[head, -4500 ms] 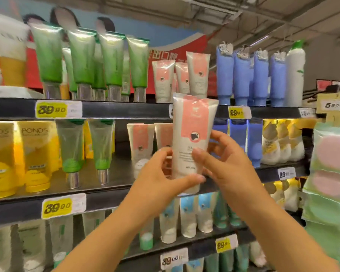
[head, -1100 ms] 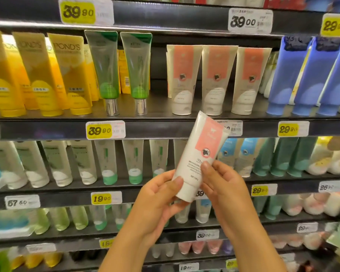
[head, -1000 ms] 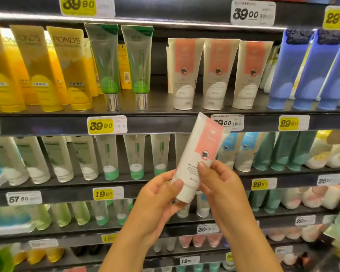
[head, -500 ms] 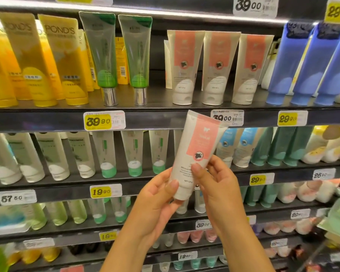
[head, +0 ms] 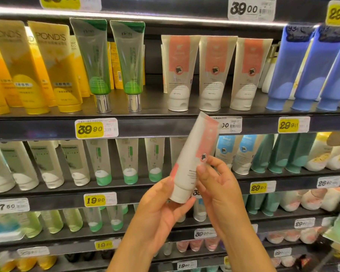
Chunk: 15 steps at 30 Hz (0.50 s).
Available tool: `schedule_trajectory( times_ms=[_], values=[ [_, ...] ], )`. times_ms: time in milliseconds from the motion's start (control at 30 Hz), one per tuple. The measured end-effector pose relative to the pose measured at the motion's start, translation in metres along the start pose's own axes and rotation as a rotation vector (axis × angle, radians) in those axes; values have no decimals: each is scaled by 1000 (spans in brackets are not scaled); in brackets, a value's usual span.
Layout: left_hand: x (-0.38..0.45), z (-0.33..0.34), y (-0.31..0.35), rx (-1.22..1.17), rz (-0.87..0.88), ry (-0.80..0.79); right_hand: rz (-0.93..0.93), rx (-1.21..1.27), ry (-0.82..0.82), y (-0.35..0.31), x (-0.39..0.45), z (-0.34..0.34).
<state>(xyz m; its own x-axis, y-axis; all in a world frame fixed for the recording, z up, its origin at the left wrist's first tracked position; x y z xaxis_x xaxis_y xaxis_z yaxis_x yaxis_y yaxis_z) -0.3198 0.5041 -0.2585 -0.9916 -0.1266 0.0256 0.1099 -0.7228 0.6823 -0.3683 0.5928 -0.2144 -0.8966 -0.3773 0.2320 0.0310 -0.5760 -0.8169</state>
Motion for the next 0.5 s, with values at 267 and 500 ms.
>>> schedule_trajectory(
  times_ms=[267,500],
  values=[
    [1,1,-3,143,32,104,27,-238,-63,-3,4,-8],
    [-3,13,-23,-23,-106,32,-19,-128,-54,-9,1,-13]
  ],
)
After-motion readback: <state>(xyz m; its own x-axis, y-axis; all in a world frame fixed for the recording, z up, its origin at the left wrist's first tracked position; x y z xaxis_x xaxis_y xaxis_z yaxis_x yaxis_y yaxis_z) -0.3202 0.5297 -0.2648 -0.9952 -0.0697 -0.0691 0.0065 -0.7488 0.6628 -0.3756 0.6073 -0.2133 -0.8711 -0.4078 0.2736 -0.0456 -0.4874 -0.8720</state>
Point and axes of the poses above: each hand's wrist, its own x-axis towards the middle knuckle, its own z-axis out of the palm, y = z × x, the point moved 10 cm from there along x, towards the middle knuckle
